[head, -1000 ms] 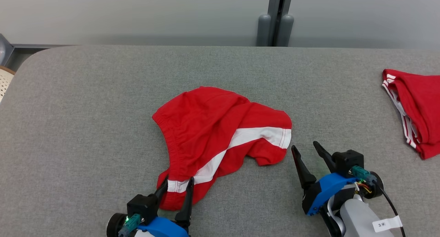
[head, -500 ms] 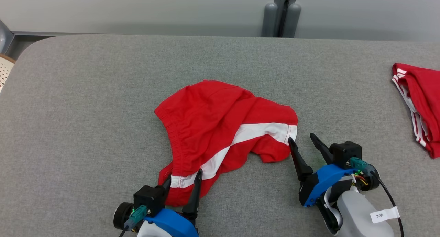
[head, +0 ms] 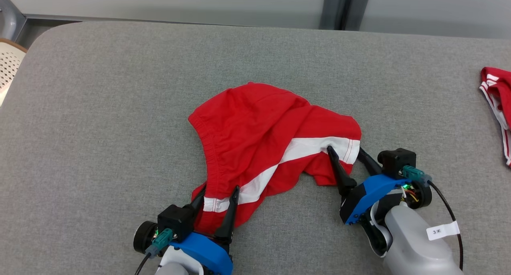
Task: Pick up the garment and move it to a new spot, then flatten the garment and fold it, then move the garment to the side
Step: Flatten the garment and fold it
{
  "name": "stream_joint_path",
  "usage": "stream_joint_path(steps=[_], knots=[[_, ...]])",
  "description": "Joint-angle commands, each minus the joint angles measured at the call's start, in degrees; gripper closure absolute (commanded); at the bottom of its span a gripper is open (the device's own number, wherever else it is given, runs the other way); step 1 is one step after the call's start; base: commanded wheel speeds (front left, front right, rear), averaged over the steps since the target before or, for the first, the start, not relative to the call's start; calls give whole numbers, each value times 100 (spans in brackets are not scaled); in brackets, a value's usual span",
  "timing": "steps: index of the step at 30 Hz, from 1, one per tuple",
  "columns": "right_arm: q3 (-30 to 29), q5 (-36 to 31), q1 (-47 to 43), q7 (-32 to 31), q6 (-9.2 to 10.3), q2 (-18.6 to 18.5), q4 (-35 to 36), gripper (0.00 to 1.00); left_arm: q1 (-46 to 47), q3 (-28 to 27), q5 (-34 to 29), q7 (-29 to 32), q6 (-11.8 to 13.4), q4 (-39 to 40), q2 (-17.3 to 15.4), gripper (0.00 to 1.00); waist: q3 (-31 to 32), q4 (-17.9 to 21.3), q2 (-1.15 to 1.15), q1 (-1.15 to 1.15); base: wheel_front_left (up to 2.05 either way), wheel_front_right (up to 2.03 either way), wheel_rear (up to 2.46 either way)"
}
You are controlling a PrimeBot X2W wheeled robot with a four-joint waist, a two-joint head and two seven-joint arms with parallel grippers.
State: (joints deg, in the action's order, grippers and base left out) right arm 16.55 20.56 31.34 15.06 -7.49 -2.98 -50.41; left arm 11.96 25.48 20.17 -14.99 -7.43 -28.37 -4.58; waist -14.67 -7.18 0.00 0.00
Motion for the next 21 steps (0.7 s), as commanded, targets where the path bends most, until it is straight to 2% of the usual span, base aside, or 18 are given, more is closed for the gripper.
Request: stream_joint_path(steps=[1,3,4,5,6,7,8,10,15,21], knots=[[40,82,68,12,0,-12,0,0,115,-5,-3,-25,-7,30,-19,0,-23,-27,0,0,0,0,0],[93,158,81,12,0,-38,-9,0,120,-10,-8,-25,-7,50,-14,0,-44,-47,0,0,0,0,0],[120,193,85,11,0,-43,-17,8,119,-12,-10,-25,-7,59,-11,0,-52,-56,0,0,0,0,0],[149,226,94,4,0,-47,-20,65,122,-23,-3,-25,-7,72,-9,0,-63,-62,0,0,0,0,0],[177,255,96,4,-1,-52,11,86,124,-28,17,-25,-7,82,-2,0,-73,-65,0,0,0,0,0],[198,281,92,4,0,-59,49,100,126,-28,41,-25,-7,83,2,5,-81,-63,0,0,0,0,0],[198,281,92,4,0,-59,49,100,126,-28,41,-25,-7,83,2,5,-81,-63,0,0,0,0,0],[228,321,53,5,0,-87,182,100,154,-13,107,-25,-7,118,13,100,-89,-53,0,0,0,0,0],[259,341,-262,7,0,-234,665,100,168,9,237,-25,-7,172,7,100,26,-7,0,0,0,0,0],[326,341,-789,7,0,-466,1636,100,54,-192,434,-25,-7,513,-98,100,283,150,0,0,0,0,0]])
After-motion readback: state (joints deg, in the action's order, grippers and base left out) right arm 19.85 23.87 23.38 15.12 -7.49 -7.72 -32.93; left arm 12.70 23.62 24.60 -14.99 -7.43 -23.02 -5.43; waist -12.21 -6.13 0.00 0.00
